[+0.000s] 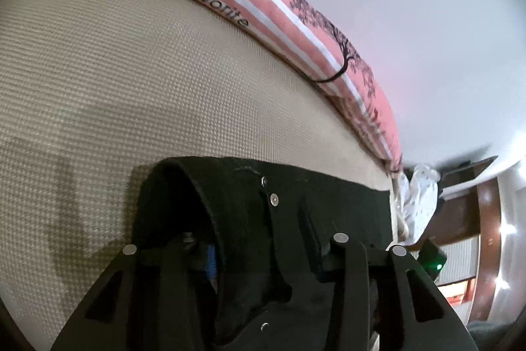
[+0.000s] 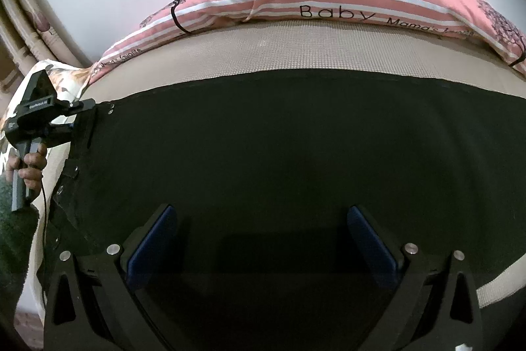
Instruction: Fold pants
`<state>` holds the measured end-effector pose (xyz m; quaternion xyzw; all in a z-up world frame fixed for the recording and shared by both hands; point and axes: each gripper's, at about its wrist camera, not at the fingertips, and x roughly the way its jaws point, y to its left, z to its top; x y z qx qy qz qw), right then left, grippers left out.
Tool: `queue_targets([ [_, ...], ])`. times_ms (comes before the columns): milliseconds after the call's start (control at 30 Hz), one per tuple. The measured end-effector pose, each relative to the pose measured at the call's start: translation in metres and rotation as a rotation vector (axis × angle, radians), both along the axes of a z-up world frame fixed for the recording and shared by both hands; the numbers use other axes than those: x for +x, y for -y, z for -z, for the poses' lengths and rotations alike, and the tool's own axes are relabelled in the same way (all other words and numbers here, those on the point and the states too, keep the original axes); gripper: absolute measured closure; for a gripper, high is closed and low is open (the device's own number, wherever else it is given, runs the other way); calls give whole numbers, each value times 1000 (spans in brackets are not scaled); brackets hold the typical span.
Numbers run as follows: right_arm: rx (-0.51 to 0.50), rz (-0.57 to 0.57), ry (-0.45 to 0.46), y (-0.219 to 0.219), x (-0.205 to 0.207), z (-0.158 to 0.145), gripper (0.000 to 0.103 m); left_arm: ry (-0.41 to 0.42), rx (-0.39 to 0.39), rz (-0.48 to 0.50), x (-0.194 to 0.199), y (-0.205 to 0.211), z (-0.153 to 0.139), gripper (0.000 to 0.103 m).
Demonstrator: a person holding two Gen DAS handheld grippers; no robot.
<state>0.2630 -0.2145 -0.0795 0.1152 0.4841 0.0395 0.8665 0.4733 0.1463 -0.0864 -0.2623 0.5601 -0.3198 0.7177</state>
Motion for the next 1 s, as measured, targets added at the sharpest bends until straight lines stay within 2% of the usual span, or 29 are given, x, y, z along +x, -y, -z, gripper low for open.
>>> queue_targets([
  [167, 1, -8, 4, 1, 3, -1, 0, 3, -3, 2, 1, 3, 3, 66],
  [300, -4, -21, 3, 2, 6, 0, 0, -34, -41, -82, 12, 1, 10, 66],
  [433, -3, -39, -12, 5, 13, -2, 0, -1, -16, -122, 8, 8, 8, 67],
  [500, 5, -78, -25, 7, 21, -4, 0, 21, 15, -132, 4, 8, 4, 79],
  [533, -3, -91, -34, 8, 24, -4, 0, 27, 28, -136, 3, 7, 3, 88],
  [567, -30, -96, -41, 9, 30, -6, 0, 36, 30, -140, 1, 5, 0, 92],
  [667, -40, -187, -25, 11, 44, -16, 0, 101, -37, -148, -12, -1, -17, 93],
  [733, -84, -262, 6, 11, 57, -26, 0, 160, -62, -142, -23, -1, -32, 93],
  [900, -141, -444, 8, 6, 95, -36, 0, 257, -61, -98, -47, 8, -61, 93],
  [1000, -148, -529, -34, 3, 116, -35, 0, 280, -61, -85, -53, 10, -70, 93],
])
